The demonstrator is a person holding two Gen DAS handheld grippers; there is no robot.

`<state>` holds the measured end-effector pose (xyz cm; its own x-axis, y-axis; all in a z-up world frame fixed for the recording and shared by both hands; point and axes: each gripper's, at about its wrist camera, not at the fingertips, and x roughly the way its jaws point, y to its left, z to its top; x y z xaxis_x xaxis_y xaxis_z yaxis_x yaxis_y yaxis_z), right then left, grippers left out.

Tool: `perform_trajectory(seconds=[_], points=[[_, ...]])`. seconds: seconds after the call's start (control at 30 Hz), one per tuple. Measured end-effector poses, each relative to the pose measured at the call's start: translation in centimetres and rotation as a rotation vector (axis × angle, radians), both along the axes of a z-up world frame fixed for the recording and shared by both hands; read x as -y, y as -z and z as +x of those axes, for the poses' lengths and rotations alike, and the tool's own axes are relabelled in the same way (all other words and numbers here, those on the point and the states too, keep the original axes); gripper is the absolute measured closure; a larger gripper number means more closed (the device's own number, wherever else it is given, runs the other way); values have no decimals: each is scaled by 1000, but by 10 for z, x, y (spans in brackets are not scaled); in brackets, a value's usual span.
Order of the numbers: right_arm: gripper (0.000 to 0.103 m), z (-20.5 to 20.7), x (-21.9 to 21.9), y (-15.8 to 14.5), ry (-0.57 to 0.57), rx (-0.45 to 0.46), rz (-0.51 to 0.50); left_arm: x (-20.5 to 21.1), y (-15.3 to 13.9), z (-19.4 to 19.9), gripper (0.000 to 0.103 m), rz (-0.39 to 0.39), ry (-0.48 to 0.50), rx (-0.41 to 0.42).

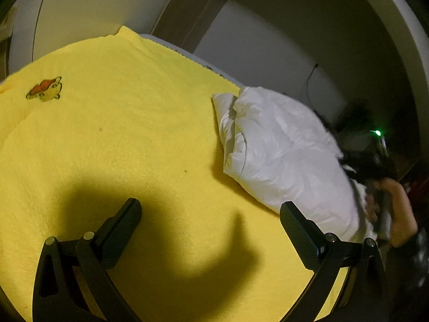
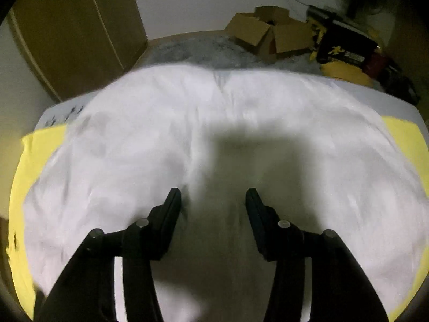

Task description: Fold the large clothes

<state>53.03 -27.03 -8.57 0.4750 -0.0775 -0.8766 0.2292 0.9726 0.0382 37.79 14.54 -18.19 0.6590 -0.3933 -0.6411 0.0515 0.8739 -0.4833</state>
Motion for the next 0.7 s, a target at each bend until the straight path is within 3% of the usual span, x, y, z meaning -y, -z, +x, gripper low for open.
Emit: perform_trajectory(seconds=[0.1,0.17,0.27,0.3,0.37,0.47,0.57,0.63,0.7], points=[[49,-14,-11,27,-83,12,-78,14,0,3,0,103,3,-23],[49,-17,-9,25,-102,19,-55,19,0,4,0,140,4,-32],[49,-63,0,-7,-11,124,37,19,1,2,0,138,3,-31],[49,-80,-2,-11,28,139,21,18,1,2,0,135,3,-30],[49,-106,-7,3,34,94,70,18,1,2,1,134,3,-30],[48,-108,-21,33,-81,143,-71,19,1,1,1,150,4,-34],[49,-119,-15,16,-34,96,-11,17,1,0,0,130,3,-29],[50,-152,-19,-4,-15,161,57,13,2,0,1,108,3,-24],[50,-152,-21,23,-29,68,68,14,2,0,1,112,3,-25]])
